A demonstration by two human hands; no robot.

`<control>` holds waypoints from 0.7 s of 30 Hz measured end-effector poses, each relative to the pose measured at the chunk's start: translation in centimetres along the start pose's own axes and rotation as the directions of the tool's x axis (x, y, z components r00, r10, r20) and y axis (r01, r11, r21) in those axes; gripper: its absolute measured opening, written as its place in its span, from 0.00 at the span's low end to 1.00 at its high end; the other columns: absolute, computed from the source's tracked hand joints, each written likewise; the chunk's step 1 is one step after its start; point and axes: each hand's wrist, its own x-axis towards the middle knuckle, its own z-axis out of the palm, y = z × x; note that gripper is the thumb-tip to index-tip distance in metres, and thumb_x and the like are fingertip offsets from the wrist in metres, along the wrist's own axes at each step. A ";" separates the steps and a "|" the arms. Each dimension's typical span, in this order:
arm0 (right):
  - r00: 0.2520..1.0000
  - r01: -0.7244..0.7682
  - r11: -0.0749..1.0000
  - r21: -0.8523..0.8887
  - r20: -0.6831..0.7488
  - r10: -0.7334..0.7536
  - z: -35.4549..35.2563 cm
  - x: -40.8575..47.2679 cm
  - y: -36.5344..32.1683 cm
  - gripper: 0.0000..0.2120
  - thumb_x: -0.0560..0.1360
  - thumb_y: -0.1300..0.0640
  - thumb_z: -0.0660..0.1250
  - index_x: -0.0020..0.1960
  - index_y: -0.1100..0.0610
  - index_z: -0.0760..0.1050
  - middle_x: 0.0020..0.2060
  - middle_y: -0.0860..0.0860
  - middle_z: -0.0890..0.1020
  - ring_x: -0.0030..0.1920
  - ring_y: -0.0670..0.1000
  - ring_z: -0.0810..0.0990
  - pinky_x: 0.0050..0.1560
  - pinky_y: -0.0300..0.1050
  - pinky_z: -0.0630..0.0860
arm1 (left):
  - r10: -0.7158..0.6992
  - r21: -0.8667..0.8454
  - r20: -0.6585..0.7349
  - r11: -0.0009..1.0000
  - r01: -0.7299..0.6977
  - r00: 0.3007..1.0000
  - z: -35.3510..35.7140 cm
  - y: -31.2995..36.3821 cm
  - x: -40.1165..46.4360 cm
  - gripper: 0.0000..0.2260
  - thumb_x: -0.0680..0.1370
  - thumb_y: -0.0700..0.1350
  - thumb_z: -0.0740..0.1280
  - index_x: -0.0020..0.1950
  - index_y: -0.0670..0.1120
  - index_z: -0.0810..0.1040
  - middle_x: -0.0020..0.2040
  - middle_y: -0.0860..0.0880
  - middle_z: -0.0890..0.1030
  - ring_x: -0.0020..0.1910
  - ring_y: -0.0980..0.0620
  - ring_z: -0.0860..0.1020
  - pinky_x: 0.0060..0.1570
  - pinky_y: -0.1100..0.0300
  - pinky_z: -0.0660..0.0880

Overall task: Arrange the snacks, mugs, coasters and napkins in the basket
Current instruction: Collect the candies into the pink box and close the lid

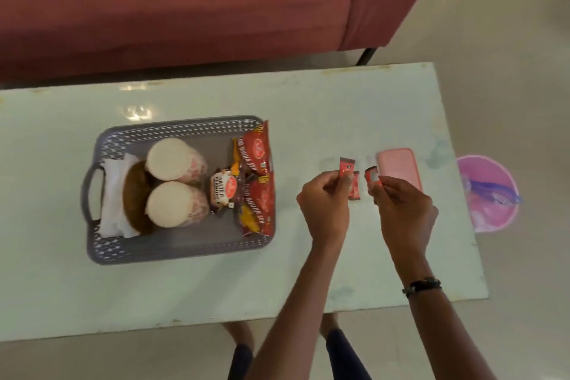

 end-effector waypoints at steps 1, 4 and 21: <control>1.000 -0.011 1.000 0.000 0.004 0.011 -0.4 0.7 0.6 0.07 0.73 0.53 0.70 0.46 0.56 0.83 0.33 0.47 0.83 0.33 0.37 0.80 0.35 0.22 0.71 | 0.004 0.027 0.004 1.000 -0.004 1.000 1.1 -0.2 0.1 0.07 0.74 0.45 0.69 0.43 0.42 0.84 0.36 0.50 0.83 0.32 0.60 0.78 0.35 0.64 0.74; 1.000 -0.027 1.000 -0.014 0.014 0.027 -1.3 2.4 2.1 0.09 0.74 0.52 0.69 0.47 0.56 0.83 0.36 0.48 0.85 0.37 0.43 0.82 0.39 0.23 0.72 | -0.071 0.081 -0.015 0.994 0.072 0.997 3.0 -1.4 0.5 0.09 0.76 0.45 0.67 0.50 0.42 0.82 0.42 0.53 0.80 0.38 0.61 0.75 0.36 0.74 0.69; 0.974 0.098 0.891 -0.444 0.224 0.005 0.3 10.3 8.5 0.37 0.70 0.52 0.73 0.71 0.64 0.60 0.69 0.60 0.67 0.68 0.62 0.65 0.64 0.55 0.68 | -0.199 0.168 -0.017 0.965 0.199 0.980 4.0 -2.9 1.2 0.17 0.76 0.38 0.65 0.66 0.44 0.73 0.63 0.47 0.78 0.59 0.50 0.77 0.55 0.62 0.73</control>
